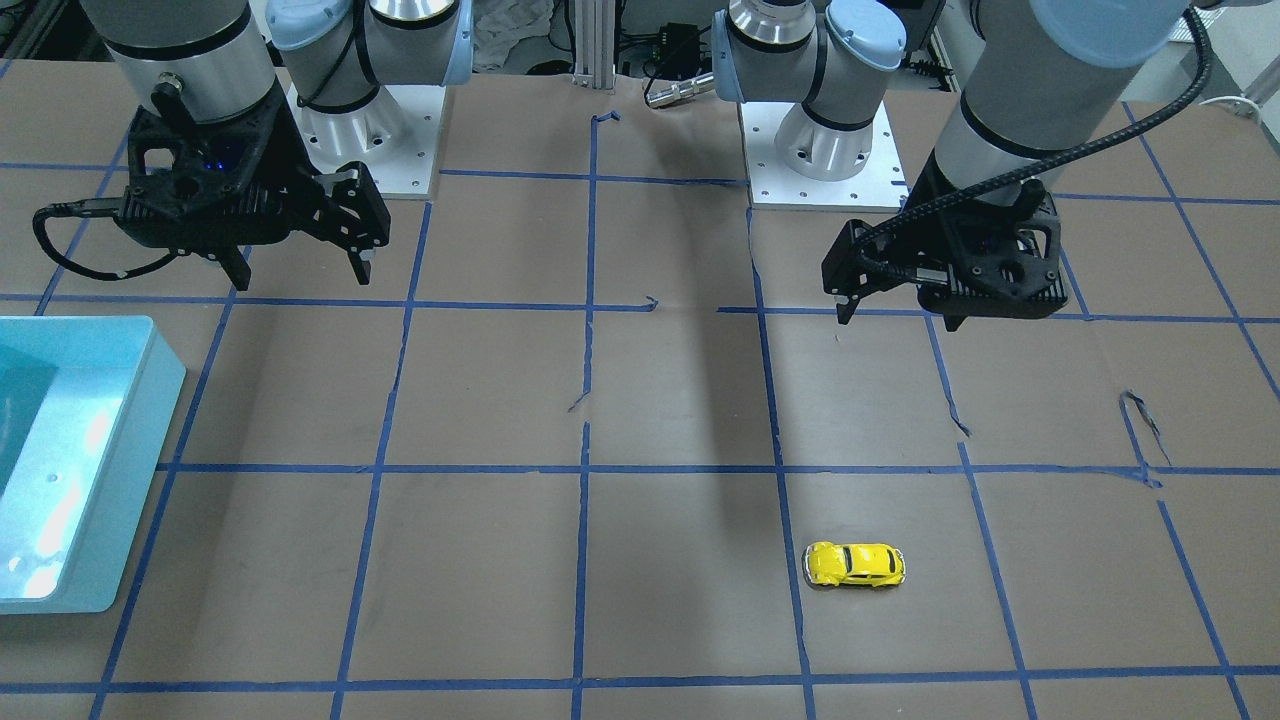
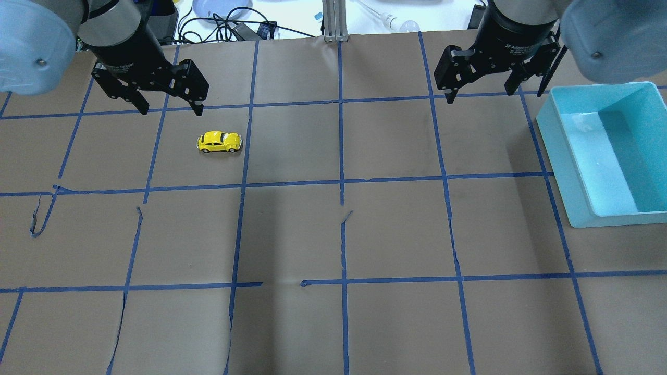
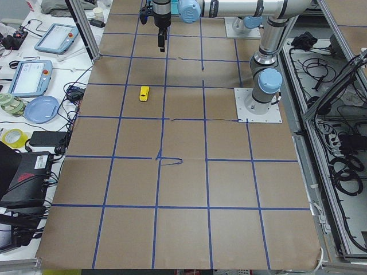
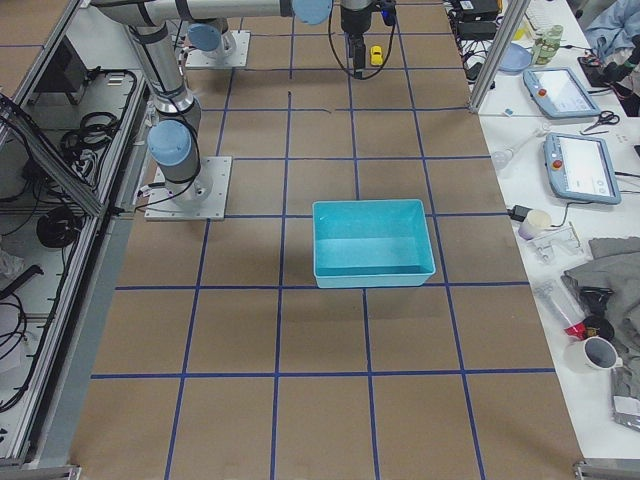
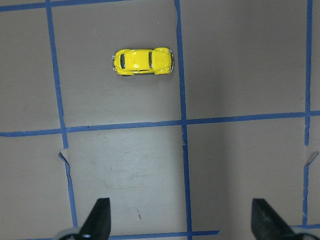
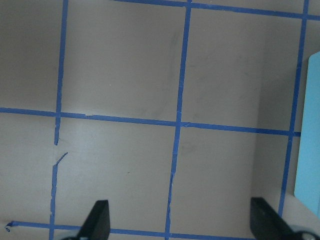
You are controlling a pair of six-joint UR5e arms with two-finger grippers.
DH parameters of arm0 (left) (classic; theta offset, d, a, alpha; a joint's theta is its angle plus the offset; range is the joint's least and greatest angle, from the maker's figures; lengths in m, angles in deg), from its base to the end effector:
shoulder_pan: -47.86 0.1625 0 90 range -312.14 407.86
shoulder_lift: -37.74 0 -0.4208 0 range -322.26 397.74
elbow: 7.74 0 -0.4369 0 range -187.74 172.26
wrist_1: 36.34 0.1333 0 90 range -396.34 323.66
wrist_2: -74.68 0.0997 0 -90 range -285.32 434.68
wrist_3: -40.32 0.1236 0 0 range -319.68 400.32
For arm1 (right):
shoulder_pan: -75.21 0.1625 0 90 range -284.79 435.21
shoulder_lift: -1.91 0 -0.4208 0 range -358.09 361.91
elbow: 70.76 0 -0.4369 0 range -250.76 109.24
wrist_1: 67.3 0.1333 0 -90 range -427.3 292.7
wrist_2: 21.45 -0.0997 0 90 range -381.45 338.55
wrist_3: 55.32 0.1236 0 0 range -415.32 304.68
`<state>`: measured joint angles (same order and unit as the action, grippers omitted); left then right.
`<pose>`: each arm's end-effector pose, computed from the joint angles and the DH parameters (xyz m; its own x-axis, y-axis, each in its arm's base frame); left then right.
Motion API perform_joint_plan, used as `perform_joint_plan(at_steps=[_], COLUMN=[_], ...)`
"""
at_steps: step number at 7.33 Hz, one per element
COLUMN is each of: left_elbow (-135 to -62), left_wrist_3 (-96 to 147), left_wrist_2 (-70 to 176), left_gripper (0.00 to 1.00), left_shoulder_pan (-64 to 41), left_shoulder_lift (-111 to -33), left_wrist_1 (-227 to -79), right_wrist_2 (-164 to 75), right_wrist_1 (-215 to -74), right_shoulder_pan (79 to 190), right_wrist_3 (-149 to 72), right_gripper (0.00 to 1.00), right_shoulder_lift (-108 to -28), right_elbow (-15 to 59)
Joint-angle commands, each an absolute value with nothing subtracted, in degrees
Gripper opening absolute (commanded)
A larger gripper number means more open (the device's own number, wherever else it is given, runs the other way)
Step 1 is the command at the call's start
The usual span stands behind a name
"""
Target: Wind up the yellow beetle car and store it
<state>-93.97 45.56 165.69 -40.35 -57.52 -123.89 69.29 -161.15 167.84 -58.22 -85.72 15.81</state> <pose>-0.1130 -0.5809 0.4483 -0.9980 0.0599 -0.0191 0.0602 0.9981 -0.0151 0.1575 -0.5575 0.4764 -0.9953 -0.0951 0.0172 -0.0962 0.9917 -0.0848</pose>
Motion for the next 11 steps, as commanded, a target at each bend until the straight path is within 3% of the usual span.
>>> perform_joint_plan(at_steps=[1, 11], left_elbow=[-94.1, -94.1], left_wrist_3=[45.5, 45.5], left_wrist_2=[165.6, 163.3], left_gripper=[1.0, 1.0], left_shoulder_pan=[-40.6, -39.7], left_shoulder_lift=[-57.4, -57.3], left_wrist_1=[-123.8, -124.1], right_wrist_2=[69.3, 69.3], right_wrist_1=[-161.2, -161.3], right_shoulder_pan=[167.8, 167.8], right_wrist_3=[-58.2, -58.2], right_gripper=[1.0, 1.0], right_shoulder_lift=[-85.7, -85.7], right_elbow=[15.8, 15.8])
